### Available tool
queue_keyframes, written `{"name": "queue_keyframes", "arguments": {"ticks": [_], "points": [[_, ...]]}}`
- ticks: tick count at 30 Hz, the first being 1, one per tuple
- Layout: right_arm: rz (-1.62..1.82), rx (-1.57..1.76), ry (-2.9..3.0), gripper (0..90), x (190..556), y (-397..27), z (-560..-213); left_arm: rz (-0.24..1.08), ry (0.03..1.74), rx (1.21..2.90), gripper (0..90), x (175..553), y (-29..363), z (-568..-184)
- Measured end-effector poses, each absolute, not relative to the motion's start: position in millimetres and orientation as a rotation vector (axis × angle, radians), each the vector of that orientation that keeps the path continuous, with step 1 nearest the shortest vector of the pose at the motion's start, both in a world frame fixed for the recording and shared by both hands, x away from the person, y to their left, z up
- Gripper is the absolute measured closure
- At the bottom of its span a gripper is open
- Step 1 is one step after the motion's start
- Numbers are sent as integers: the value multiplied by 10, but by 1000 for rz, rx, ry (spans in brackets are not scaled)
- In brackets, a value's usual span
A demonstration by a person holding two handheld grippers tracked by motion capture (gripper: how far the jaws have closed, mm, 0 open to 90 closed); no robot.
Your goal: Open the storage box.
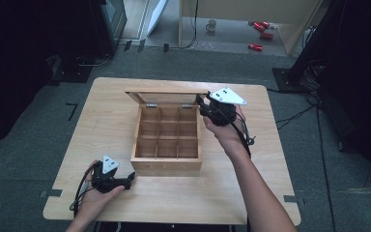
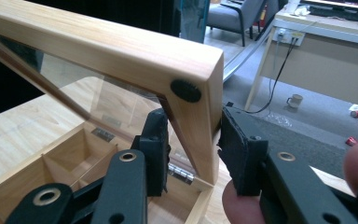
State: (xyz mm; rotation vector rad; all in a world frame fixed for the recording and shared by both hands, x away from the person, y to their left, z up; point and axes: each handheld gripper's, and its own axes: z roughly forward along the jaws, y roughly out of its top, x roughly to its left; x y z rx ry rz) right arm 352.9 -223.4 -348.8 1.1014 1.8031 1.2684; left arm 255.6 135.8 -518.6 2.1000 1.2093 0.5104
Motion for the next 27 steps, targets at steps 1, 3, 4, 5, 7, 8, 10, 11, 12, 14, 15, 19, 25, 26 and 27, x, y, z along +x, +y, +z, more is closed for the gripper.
{"name": "queue_keyframes", "arguments": {"ticks": [1, 3, 4, 5, 7, 8, 10, 11, 12, 14, 15, 19, 25, 26, 27], "points": [[1268, 1107, 1800, 645, 3539, -2229, -3481, 511, 1209, 2100, 105, 2556, 1358, -5186], [1261, 1123, 1788, 650, 3600, -2218, -3445, 511, 1212, 2100, 105, 2556, 1356, -5186], [1261, 1123, 1788, 650, 3600, -2218, -3445, 511, 1212, 2100, 105, 2556, 1356, -5186], [1261, 1133, 1781, 652, 3644, -2213, -3423, 512, 1213, 2099, 105, 2556, 1355, -5186], [1261, 1136, 1777, 653, 3663, -2211, -3417, 511, 1212, 2100, 105, 2556, 1355, -5186], [1264, 1143, 1770, 654, 3693, -2209, -3407, 512, 1212, 2100, 106, 2556, 1356, -5185], [1273, 1155, 1761, 656, 3754, -2211, -3389, 511, 1211, 2102, 105, 2556, 1357, -5185], [1273, 1158, 1760, 657, 3774, -2211, -3382, 511, 1211, 2103, 106, 2556, 1357, -5185], [1271, 1158, 1759, 658, 3802, -2210, -3373, 511, 1211, 2102, 105, 2556, 1357, -5185], [1263, 1157, 1758, 661, 3858, -2207, -3352, 511, 1211, 2103, 105, 2556, 1357, -5184], [1254, 1154, 1757, 663, 3915, -2201, -3333, 511, 1211, 2103, 106, 2556, 1358, -5184], [1261, 1170, 1757, 664, 4002, -2205, -3307, 512, 1210, 2104, 106, 2556, 1358, -5184], [1286, 1232, 1753, 665, 4246, -2222, -3259, 512, 1207, 2101, 114, 2546, 1367, -5184], [1286, 1232, 1753, 665, 4246, -2222, -3259, 512, 1206, 2102, 114, 2545, 1368, -5184], [1288, 1238, 1755, 664, 4272, -2223, -3255, 510, 1207, 2101, 114, 2543, 1369, -5184]]}}
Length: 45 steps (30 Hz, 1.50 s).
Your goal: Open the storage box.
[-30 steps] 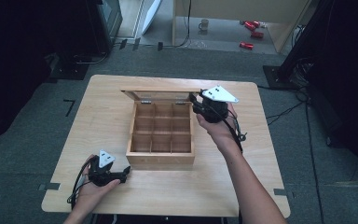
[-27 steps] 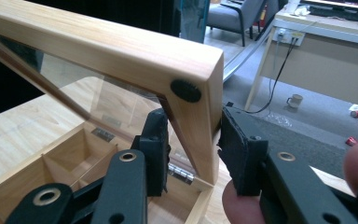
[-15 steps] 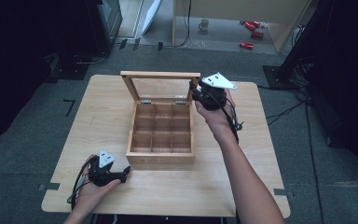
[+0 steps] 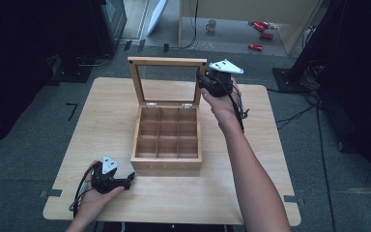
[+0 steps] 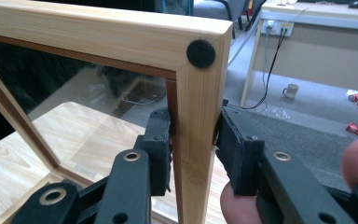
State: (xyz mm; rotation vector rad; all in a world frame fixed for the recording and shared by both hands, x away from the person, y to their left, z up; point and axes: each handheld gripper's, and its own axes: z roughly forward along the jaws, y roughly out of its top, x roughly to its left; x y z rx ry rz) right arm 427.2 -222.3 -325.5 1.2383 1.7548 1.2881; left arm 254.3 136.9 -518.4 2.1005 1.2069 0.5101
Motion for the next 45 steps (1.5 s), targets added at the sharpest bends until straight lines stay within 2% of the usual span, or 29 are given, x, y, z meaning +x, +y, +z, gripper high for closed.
{"name": "queue_keyframes", "arguments": {"ticks": [18, 39, 40, 41, 43, 44, 45], "points": [[1266, 1417, 1719, 667, 4844, -2184, -3245, 510, 1205, 2100, 123, 2539, 1376, -5183], [1195, 1478, 1674, 678, 5033, -2095, -3296, 511, 1203, 2100, 123, 2533, 1379, -5183], [1180, 1479, 1676, 831, 5038, -2089, -3297, 511, 1203, 2100, 123, 2534, 1380, -5183], [1033, 1519, 1614, 899, 5042, -2077, -3300, 510, 1203, 2099, 123, 2533, 1380, -5183], [1090, 1554, 1613, 859, 5056, -2158, -3346, 511, 1203, 2101, 123, 2532, 1379, -5183], [1186, 1550, 1609, 787, 5031, -2261, -3380, 511, 1203, 2101, 123, 2532, 1379, -5183], [1186, 1550, 1609, 787, 5031, -2261, -3380, 511, 1203, 2101, 123, 2532, 1379, -5183]]}}
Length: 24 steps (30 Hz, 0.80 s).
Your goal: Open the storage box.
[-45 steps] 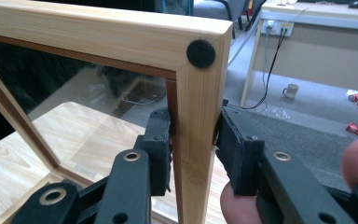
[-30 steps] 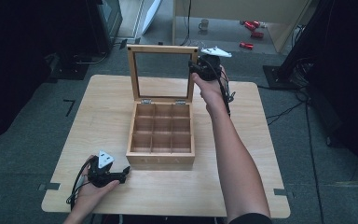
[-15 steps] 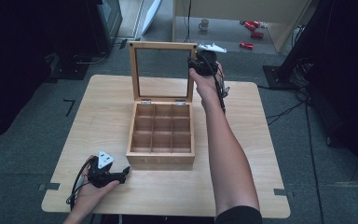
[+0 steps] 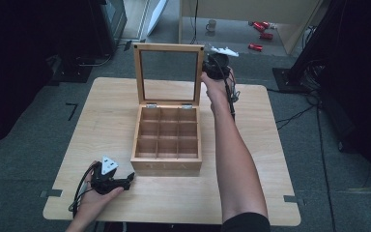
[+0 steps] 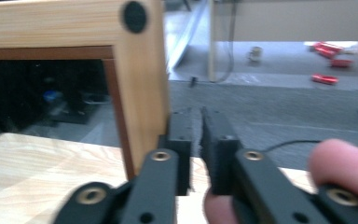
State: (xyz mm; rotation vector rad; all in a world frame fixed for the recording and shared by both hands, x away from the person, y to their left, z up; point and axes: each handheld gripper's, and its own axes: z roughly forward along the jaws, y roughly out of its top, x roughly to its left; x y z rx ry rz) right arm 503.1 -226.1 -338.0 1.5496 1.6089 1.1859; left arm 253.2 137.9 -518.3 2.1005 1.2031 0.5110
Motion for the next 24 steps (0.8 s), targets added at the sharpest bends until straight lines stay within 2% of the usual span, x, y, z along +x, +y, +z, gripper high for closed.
{"name": "queue_keyframes", "arguments": {"ticks": [1, 9, 14, 15, 16, 17, 18, 19, 20, 21, 24], "points": [[1212, 1535, 1635, 721, 5001, -2329, -3409, 509, 1205, 2100, 123, 2532, 1378, -5183], [1322, 1554, 1619, 696, 4889, -2498, -3477, 509, 1204, 2104, 122, 2532, 1379, -5182], [1311, 1530, 1645, 621, 4791, -2584, -3574, 510, 1203, 2103, 122, 2531, 1378, -5183], [1315, 1522, 1655, 548, 4739, -2624, -3619, 509, 1205, 2101, 122, 2531, 1377, -5184], [1315, 1522, 1655, 548, 4739, -2624, -3619, 509, 1205, 2101, 122, 2531, 1377, -5184], [1301, 1524, 1673, 451, 4687, -2660, -3659, 508, 1205, 2102, 122, 2531, 1377, -5183], [1301, 1524, 1673, 451, 4687, -2660, -3659, 508, 1205, 2102, 122, 2531, 1377, -5183], [1275, 1529, 1701, 329, 4632, -2690, -3691, 508, 1206, 2101, 122, 2531, 1377, -5183], [1275, 1529, 1701, 329, 4632, -2690, -3691, 508, 1206, 2102, 122, 2531, 1377, -5183], [1255, 1516, 1740, 260, 4569, -2709, -3721, 508, 1207, 2101, 122, 2531, 1376, -5184], [1249, 1478, 1764, 219, 4486, -2727, -3744, 510, 1210, 2097, 122, 2534, 1371, -5184]]}}
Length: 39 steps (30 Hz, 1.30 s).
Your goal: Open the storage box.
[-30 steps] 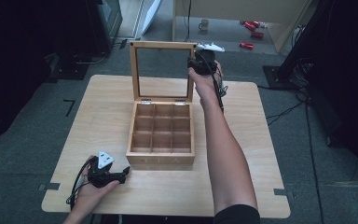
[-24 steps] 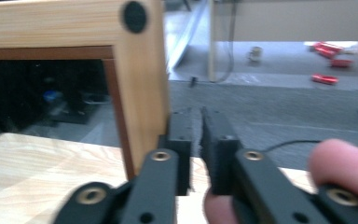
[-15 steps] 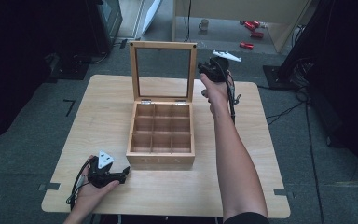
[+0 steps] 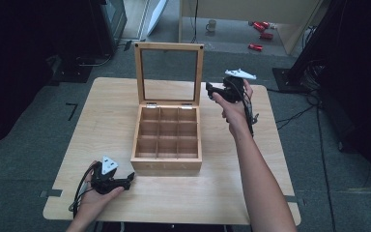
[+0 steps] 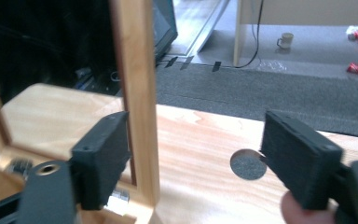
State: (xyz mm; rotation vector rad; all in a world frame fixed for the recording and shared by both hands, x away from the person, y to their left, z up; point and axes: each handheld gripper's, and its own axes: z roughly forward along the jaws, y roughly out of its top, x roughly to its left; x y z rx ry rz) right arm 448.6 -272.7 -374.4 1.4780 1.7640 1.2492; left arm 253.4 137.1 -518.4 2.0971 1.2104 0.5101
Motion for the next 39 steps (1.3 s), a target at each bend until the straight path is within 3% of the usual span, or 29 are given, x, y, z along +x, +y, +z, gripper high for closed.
{"name": "queue_keyframes", "arguments": {"ticks": [9, 39], "points": [[1223, 1445, 1829, 163, 4086, -2811, -3907, 510, 1210, 2099, 123, 2534, 1372, -5184], [1161, 1495, 1808, 156, 2831, -3427, -4584, 511, 1212, 2095, 123, 2544, 1370, -5184]]}}
